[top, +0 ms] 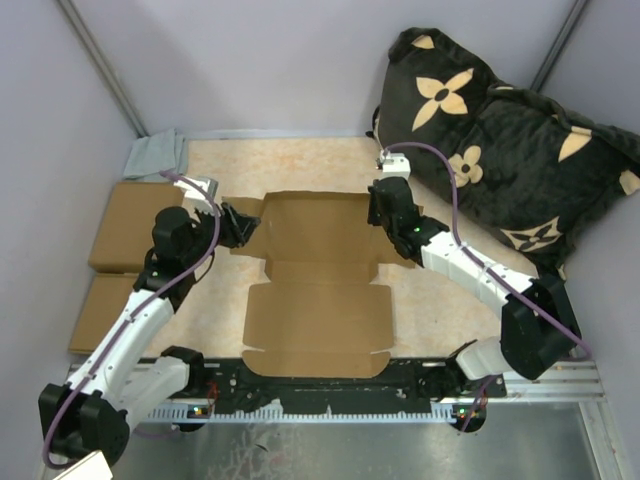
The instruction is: Fold the paper box
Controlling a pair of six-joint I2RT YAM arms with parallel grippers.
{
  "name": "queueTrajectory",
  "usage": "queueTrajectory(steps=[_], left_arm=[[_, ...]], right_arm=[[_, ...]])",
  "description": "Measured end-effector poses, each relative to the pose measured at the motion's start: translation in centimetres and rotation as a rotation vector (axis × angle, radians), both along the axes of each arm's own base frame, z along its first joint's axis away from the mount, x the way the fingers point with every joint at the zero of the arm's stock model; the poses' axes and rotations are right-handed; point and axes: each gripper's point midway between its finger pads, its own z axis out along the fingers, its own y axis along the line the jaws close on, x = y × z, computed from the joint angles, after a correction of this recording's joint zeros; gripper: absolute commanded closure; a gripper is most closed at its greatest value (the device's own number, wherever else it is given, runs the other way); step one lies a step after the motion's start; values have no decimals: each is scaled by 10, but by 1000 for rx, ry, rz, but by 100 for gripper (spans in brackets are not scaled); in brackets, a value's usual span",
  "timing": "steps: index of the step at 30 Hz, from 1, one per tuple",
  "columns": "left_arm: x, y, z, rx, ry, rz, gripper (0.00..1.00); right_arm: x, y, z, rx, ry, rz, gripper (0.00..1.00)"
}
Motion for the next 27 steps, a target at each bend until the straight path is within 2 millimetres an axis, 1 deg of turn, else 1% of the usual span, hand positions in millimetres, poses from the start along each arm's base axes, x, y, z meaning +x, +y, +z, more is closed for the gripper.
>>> queueTrajectory(steps=[6, 10, 12, 16, 19, 21, 23, 27], left_arm=[[-6, -3, -19, 21, 85, 9, 53], [-2, -5, -25, 42, 125, 23, 54], [3, -4, -21, 53, 129, 35, 55], [15, -2, 0, 69, 99, 62, 55], [18, -2, 12, 72, 71, 71, 55], [18, -3, 13, 76, 70, 70, 55], [16, -5, 9, 83, 82, 64, 55], [14, -11, 2, 97, 101, 45, 56]], right_arm=[[0, 1, 0, 12, 4, 0, 96], [-1, 2, 0, 17, 6, 6, 96], [-2, 3, 1, 18, 6, 9, 96], [-6, 2, 2, 26, 0, 15, 95], [-11, -2, 0, 40, -22, 17, 95], [-15, -4, -3, 48, -35, 17, 95], [-18, -7, -8, 53, -42, 17, 95], [-19, -7, -13, 61, -54, 18, 95]])
